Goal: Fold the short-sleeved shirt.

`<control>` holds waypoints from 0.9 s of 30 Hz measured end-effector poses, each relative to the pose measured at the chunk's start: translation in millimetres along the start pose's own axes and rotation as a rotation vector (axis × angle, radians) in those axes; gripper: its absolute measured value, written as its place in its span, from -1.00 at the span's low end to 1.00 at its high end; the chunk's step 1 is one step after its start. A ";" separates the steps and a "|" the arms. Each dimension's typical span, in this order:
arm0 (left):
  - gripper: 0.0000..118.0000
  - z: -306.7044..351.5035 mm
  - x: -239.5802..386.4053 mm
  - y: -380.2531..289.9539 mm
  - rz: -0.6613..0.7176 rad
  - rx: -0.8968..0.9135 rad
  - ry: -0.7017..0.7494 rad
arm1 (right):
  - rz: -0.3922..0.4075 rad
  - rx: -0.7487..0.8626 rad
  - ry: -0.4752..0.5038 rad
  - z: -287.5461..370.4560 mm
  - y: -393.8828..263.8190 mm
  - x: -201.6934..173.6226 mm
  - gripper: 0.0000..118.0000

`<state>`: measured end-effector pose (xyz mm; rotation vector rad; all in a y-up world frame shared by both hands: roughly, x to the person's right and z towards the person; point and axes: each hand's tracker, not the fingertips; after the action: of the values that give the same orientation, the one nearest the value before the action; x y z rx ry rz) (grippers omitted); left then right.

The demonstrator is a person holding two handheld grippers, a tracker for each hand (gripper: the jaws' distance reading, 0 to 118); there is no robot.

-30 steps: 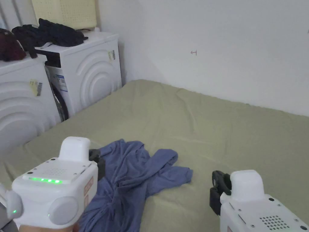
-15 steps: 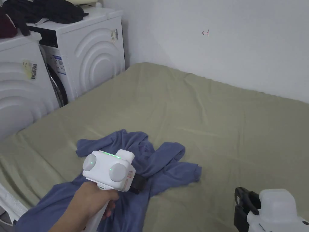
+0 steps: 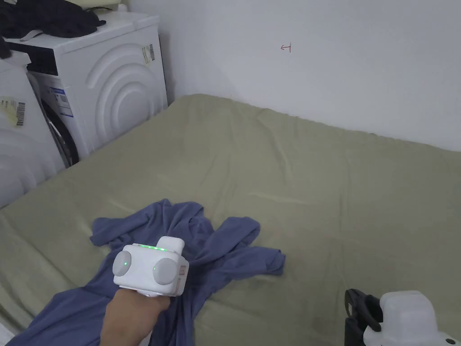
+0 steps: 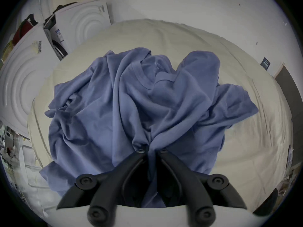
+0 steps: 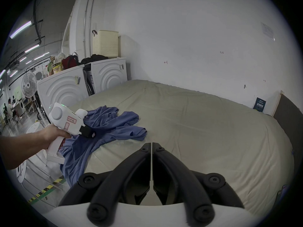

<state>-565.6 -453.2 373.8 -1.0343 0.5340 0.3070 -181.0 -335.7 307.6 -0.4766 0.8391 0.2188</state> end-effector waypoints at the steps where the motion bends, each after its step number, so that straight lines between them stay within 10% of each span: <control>1: -0.93 -0.8 3.3 -2.4 -0.015 0.001 0.006 | 0.000 0.001 0.001 2.5 -0.6 0.7 -0.94; 12: -0.93 42.9 101.6 34.4 -0.023 0.203 -0.239 | -0.061 0.019 -0.089 45.4 -13.1 51.8 -0.94; 27: -0.93 185.5 453.0 79.6 -0.382 0.441 -0.771 | -0.181 0.036 -0.353 140.8 -52.9 174.1 -0.94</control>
<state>-176.3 -255.3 138.8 -0.5055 -0.2886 0.2105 45.4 -313.2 273.1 -0.4609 0.4519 0.1155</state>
